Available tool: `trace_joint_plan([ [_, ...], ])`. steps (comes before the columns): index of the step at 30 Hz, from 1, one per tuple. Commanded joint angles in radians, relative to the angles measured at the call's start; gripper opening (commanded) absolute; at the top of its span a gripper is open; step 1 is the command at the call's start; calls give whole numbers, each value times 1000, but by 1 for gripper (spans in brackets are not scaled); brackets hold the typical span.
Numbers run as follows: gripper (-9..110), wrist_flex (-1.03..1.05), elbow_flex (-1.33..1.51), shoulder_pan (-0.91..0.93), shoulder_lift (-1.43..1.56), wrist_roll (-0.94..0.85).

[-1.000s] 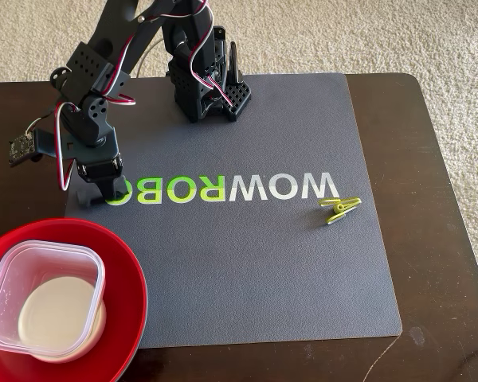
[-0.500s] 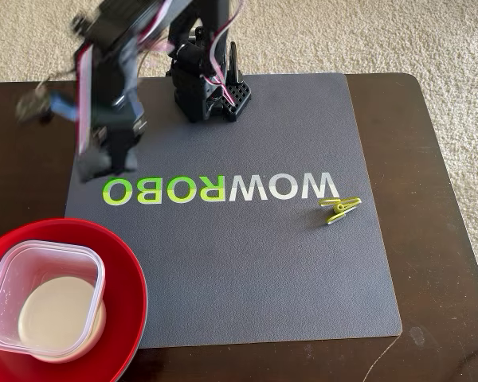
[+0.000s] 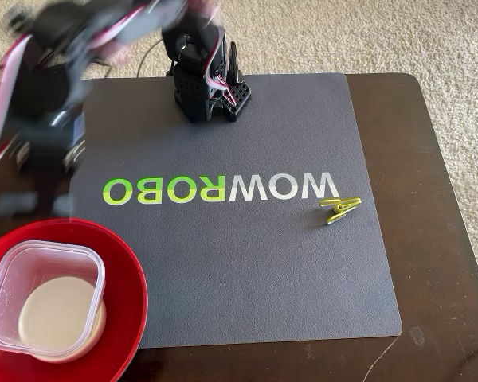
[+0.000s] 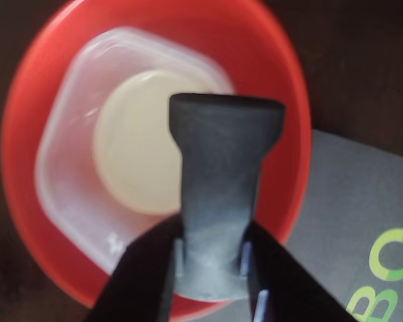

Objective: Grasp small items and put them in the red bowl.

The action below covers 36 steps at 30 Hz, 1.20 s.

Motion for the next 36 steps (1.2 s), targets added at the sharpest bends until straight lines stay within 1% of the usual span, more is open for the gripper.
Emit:
trace_joint_plan([
  [1, 0, 158, -538, -44, -155, -8],
  [4, 0, 140, -571, -77, -176, -14],
  [6, 0, 135, -661, -92, -225, -18],
  [10, 0, 140, -661, -115, -207, -35],
  [14, 2, 140, -661, -98, -270, -35],
  [19, 25, 155, -600, -75, -267, -43],
  [25, 37, 156, -586, -66, -244, -37],
  [27, 38, 158, -563, -66, -222, -28],
  [28, 38, 158, -503, -69, -192, -6],
  [31, 39, 161, -57, -75, 18, 92],
  [33, 41, 161, 176, -63, 199, 163],
  [34, 41, 161, 244, -58, 253, 172],
  [36, 41, 160, 278, -43, 296, 178],
])
